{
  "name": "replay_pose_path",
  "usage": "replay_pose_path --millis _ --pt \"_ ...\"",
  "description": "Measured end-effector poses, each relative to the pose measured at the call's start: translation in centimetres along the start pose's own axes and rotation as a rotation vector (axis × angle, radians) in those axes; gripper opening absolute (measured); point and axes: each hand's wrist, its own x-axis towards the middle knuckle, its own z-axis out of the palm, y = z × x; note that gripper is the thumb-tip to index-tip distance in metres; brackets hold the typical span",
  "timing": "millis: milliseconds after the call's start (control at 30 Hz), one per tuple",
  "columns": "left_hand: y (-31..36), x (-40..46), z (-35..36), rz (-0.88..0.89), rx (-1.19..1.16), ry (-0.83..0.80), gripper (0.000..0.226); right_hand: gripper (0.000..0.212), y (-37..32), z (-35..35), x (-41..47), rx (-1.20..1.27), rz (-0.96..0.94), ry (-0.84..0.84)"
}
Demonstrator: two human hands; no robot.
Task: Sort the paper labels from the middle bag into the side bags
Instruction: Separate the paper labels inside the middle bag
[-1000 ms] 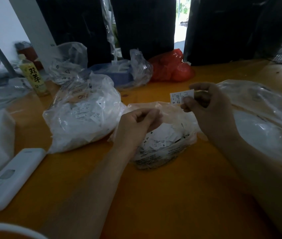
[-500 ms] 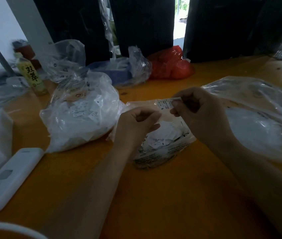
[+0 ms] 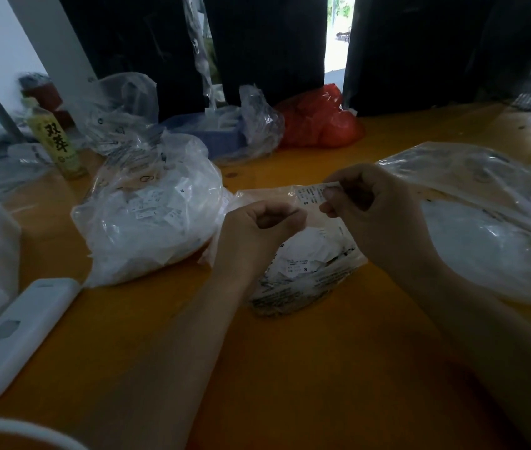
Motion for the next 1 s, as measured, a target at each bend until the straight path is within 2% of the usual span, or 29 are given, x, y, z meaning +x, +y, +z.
replay_pose_path --millis 600,833,1000 --pt "-0.03 0.03 -0.02 -0.018 -0.097 -0.096 0.022 0.008 0.39 0.04 0.05 -0.059 -0.021 0.000" --pt "0.06 0.10 -0.12 -0.044 -0.187 -0.104 0.018 0.013 0.71 -0.01 0.15 -0.207 -0.041 -0.103" --pt "0.28 -0.06 0.10 -0.060 -0.150 -0.106 0.014 0.021 0.47 0.32 -0.01 -0.258 -0.069 -0.179"
